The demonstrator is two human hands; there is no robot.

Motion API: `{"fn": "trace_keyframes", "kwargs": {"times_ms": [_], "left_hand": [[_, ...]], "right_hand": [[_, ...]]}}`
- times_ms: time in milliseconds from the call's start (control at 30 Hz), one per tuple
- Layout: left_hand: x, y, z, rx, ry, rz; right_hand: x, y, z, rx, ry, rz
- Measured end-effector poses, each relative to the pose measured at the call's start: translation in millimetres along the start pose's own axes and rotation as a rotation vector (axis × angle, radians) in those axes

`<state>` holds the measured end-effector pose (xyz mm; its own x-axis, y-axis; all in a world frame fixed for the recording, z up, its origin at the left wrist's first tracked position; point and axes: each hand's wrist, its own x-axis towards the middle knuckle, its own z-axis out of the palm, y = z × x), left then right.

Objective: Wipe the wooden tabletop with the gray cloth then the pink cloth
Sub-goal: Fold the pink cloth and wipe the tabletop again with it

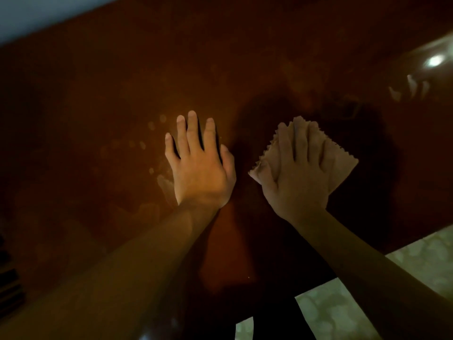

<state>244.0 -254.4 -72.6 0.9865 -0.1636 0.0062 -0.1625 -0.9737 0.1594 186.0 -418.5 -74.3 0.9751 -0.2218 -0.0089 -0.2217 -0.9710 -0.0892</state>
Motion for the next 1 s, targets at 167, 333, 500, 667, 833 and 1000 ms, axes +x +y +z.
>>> {"fn": "trace_keyframes", "kwargs": {"times_ms": [167,333,500,667,833,1000], "left_hand": [[-1.0,0.8,0.4,0.0,0.019,-0.006],[-0.7,0.0,1.4,0.011,0.02,0.002],[-1.2,0.1,0.2,0.002,0.013,0.0],[-0.7,0.1,-0.8,0.009,0.0,0.004],[-1.4,1.0,-1.8,-0.001,-0.001,-0.001],[-0.8,-0.4,-3.3,0.014,-0.01,0.0]], "right_hand": [[7.5,14.2,0.6,0.011,-0.029,-0.111],[11.3,9.3,-2.5,0.012,-0.009,-0.049],[15.4,-22.7,-2.9,0.061,-0.009,0.115],[17.6,-19.9,-2.1,0.011,-0.038,-0.057],[21.8,-18.2,-3.5,0.03,-0.056,-0.098],[34.5,-31.7,-2.0,0.102,0.019,0.184]]}}
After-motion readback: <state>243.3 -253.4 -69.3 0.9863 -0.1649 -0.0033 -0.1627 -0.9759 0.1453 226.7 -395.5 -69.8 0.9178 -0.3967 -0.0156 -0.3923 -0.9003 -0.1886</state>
